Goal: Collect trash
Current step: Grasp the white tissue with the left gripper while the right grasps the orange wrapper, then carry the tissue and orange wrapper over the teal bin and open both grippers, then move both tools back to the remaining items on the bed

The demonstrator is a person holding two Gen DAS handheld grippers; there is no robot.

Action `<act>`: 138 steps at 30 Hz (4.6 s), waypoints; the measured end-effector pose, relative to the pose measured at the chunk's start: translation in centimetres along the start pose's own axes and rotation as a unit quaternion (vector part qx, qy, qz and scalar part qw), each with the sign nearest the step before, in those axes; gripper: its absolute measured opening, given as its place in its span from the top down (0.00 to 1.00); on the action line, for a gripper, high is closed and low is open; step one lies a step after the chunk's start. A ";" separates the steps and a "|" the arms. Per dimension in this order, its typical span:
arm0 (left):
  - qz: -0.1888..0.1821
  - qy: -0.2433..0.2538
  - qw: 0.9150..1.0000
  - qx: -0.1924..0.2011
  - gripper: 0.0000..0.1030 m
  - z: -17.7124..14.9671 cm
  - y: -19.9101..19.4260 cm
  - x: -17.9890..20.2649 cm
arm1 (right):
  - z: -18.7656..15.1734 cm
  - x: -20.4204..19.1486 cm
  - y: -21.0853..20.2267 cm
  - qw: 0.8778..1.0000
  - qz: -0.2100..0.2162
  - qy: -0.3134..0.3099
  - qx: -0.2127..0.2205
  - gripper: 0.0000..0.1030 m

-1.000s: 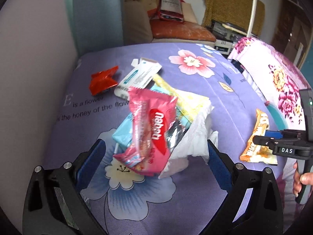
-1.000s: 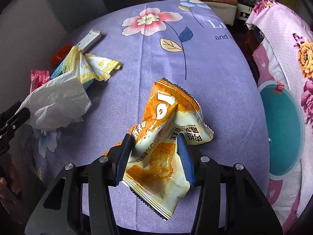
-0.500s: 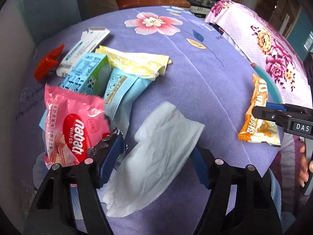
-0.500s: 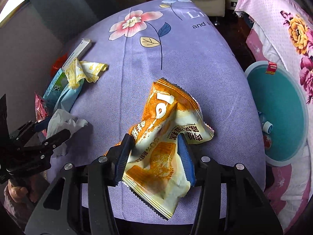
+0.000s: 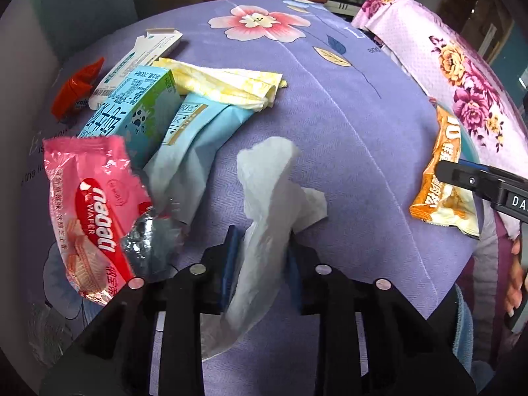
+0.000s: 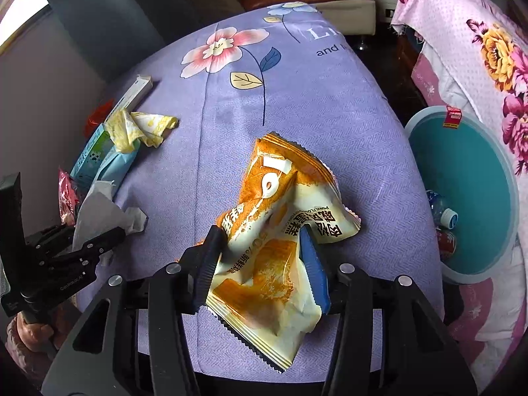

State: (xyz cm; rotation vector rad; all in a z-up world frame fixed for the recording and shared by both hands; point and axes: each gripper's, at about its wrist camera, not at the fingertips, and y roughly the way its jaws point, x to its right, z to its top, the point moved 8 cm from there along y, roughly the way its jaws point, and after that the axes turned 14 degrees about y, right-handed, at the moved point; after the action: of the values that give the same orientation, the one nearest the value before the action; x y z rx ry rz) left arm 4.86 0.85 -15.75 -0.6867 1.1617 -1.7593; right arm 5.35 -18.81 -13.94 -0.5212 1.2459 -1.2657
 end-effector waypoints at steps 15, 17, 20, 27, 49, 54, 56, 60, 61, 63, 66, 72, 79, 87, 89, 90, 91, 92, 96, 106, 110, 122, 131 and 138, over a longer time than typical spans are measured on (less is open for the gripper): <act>-0.059 0.016 0.997 0.052 0.75 6.4 -3.9 4.7 | 2.4 3.6 -3.1 0.998 0.021 0.049 0.044 0.55; -0.055 0.028 0.997 0.051 0.75 6.8 -3.6 5.3 | 2.6 4.1 -3.6 0.997 0.022 0.054 0.049 0.55; -0.048 0.039 0.998 0.032 0.71 6.3 -2.4 5.4 | 2.5 4.8 -3.8 0.997 0.022 0.057 0.047 0.55; -0.017 0.049 0.999 -0.015 0.22 2.4 -0.3 3.3 | 1.7 5.3 -2.9 0.997 0.020 0.062 0.030 0.55; -0.032 0.042 0.999 0.006 0.83 2.0 -0.5 5.0 | 1.1 3.4 -3.1 0.999 -0.013 0.030 0.026 0.55; -0.049 0.053 0.997 0.032 0.83 4.8 -1.3 6.5 | 1.4 3.9 -3.6 0.999 -0.019 0.034 0.034 0.55; -0.056 0.059 0.996 0.038 0.83 6.0 -1.3 7.5 | 1.7 4.4 -3.9 0.998 -0.021 0.038 0.040 0.55; -0.074 0.081 0.993 0.044 0.83 8.5 -1.1 10.1 | 2.8 6.2 -5.0 0.997 -0.025 0.053 0.057 0.55; -0.076 0.089 0.992 0.045 0.83 9.2 -1.0 10.8 | 3.2 6.8 -5.4 0.996 -0.026 0.058 0.064 0.55; -0.081 0.103 0.990 0.049 0.83 10.6 -1.0 12.3 | 4.1 8.2 -6.4 0.994 -0.027 0.074 0.080 0.55; -0.091 0.121 0.987 0.051 0.83 12.8 -0.8 14.6 | 5.6 10.9 -7.9 0.989 -0.029 0.102 0.103 0.54; -0.108 0.163 0.979 0.052 0.83 16.7 0.6 20.2 | 7.4 16.8 -10.3 0.977 -0.034 0.161 0.138 0.54; -0.128 0.189 0.973 0.030 0.82 18.5 3.6 25.5 | 7.8 21.7 -11.4 0.967 -0.048 0.199 0.150 0.54; -0.114 0.188 0.975 0.031 0.33 19.4 4.9 26.7 | 8.6 23.7 -11.6 0.964 -0.056 0.210 0.155 0.54; -0.106 0.185 0.976 0.037 0.23 19.6 4.7 26.3 | 8.7 23.6 -11.4 0.964 -0.056 0.209 0.154 0.54; -0.105 0.184 0.977 0.037 0.23 19.6 4.7 26.2 | 8.8 23.5 -11.3 0.964 -0.056 0.208 0.152 0.54; -0.104 0.182 0.977 0.038 0.22 19.7 4.7 25.9 | 8.8 23.4 -11.1 0.965 -0.056 0.208 0.150 0.54; -0.101 0.181 0.978 0.038 0.19 19.7 4.6 25.7 | 8.8 23.4 -10.9 0.965 -0.056 0.207 0.149 0.54; -0.087 0.179 0.979 0.038 0.15 19.4 4.6 24.8 | 8.8 22.8 -10.2 0.967 -0.058 0.202 0.140 0.53; -0.083 0.168 0.982 0.022 0.13 17.6 4.9 22.9 | 8.7 21.3 -8.6 0.972 -0.067 0.190 0.121 0.47; -0.077 0.165 0.983 0.019 0.13 16.8 4.8 21.8 | 8.7 21.0 -8.0 0.973 -0.069 0.191 0.113 0.42; -0.092 0.121 0.988 0.017 0.10 15.0 4.1 18.6 | 8.8 20.2 -7.6 0.972 -0.073 0.199 0.105 0.29; -0.091 0.106 0.990 0.012 0.10 13.2 3.4 16.6 | 7.9 18.5 -7.0 0.975 -0.074 0.192 0.080 0.24; -0.082 0.075 0.994 0.021 0.10 11.3 1.5 12.8 | 7.3 15.1 -6.5 0.982 -0.074 0.159 0.064 0.24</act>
State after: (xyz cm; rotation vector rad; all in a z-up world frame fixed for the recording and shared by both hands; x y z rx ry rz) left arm 8.88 -15.54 -12.84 -0.6498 1.1926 -1.9959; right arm 6.47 -36.68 -12.05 -0.3310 1.3968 -1.5905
